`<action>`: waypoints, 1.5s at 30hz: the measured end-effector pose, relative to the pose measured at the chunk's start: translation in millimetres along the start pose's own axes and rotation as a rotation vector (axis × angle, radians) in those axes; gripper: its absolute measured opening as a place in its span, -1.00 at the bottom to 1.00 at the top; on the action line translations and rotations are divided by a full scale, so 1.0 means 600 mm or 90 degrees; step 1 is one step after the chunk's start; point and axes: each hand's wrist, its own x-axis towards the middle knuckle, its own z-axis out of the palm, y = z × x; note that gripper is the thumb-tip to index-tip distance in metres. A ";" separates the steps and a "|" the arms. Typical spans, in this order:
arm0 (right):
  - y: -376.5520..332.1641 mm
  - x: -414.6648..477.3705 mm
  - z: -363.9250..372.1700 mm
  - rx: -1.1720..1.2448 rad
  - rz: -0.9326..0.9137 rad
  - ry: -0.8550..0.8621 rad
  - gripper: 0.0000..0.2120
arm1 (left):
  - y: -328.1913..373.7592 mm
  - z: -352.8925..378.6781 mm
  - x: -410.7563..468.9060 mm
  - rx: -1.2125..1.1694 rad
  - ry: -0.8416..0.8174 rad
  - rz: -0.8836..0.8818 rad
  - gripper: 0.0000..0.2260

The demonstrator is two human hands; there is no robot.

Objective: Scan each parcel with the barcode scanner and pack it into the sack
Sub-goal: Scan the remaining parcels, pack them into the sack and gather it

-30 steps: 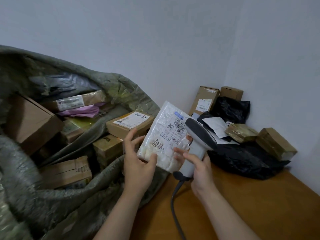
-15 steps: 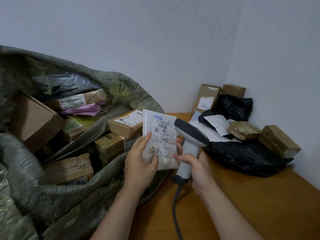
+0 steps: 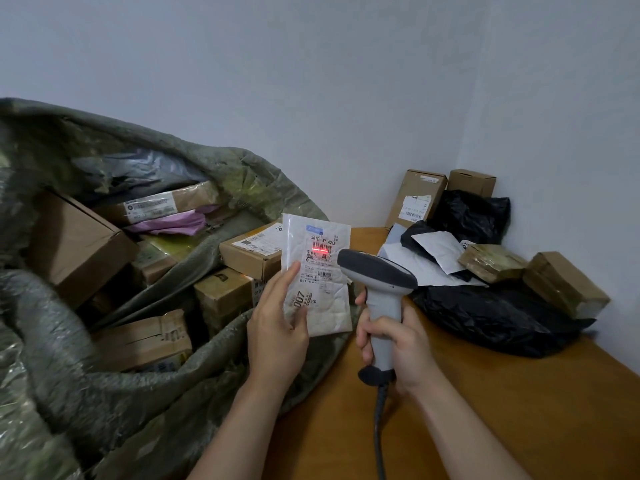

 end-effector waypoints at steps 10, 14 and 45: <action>0.000 0.001 -0.001 0.007 -0.007 -0.007 -0.63 | 0.000 -0.002 0.000 0.001 0.002 0.002 -0.38; -0.001 0.001 -0.001 0.011 -0.003 -0.007 -0.64 | 0.000 -0.002 0.001 0.005 0.003 0.004 -0.39; 0.024 0.012 0.003 0.104 0.022 -0.030 -0.58 | 0.066 -0.122 0.143 0.241 0.058 -0.187 -0.57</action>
